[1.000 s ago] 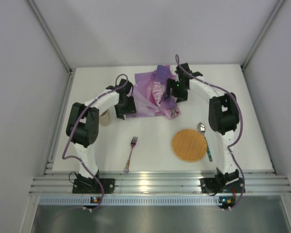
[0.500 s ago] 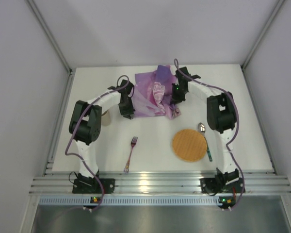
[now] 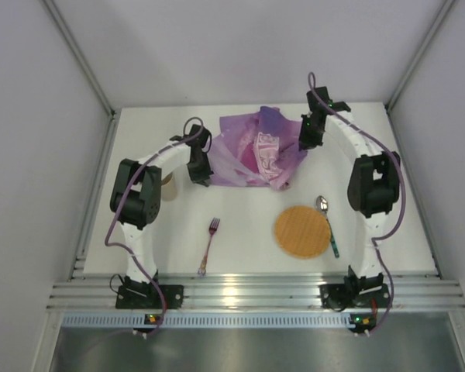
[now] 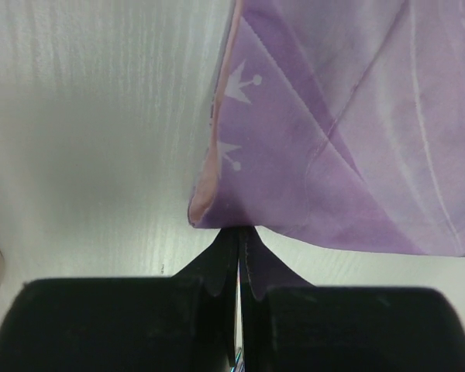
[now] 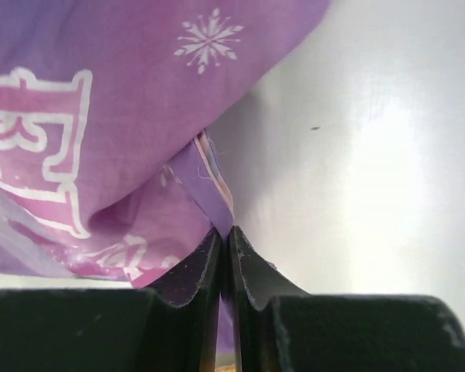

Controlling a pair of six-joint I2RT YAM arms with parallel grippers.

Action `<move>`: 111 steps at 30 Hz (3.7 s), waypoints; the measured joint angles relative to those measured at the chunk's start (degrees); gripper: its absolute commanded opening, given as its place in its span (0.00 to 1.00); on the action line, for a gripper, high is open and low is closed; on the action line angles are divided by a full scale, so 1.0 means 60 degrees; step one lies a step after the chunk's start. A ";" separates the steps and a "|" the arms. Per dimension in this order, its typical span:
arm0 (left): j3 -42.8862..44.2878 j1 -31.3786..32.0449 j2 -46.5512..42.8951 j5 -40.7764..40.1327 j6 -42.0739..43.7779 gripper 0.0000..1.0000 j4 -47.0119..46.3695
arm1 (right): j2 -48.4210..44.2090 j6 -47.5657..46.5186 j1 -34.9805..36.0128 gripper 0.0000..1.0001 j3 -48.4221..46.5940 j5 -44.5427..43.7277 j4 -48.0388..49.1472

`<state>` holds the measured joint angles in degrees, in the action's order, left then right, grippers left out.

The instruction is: Set the dinner table for one person

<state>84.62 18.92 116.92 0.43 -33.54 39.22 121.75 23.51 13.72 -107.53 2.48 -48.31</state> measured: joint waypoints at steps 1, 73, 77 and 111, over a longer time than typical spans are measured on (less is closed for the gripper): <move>0.0007 -0.0029 -0.0004 -0.0044 0.0007 0.00 -0.0004 | -0.0055 -0.0036 -0.0146 0.04 -0.0157 -0.0175 -0.0157; 0.9941 -0.0062 0.6685 0.1319 -0.1643 0.38 -0.2517 | -0.5202 0.1184 0.0310 0.94 0.4830 -0.1934 -0.2619; 1.0153 -0.0109 0.6685 0.0943 -0.1515 0.44 -0.2069 | -0.5031 0.1188 0.0310 0.94 0.4335 -0.1851 -0.2677; 0.9646 0.0488 0.6612 0.1712 -0.2426 0.12 -0.2441 | -0.5632 0.1253 0.0310 0.95 0.4666 -0.1224 -0.2736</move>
<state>142.50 21.85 156.59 10.70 -48.10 24.58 87.96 31.03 15.57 -79.53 -4.86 -64.73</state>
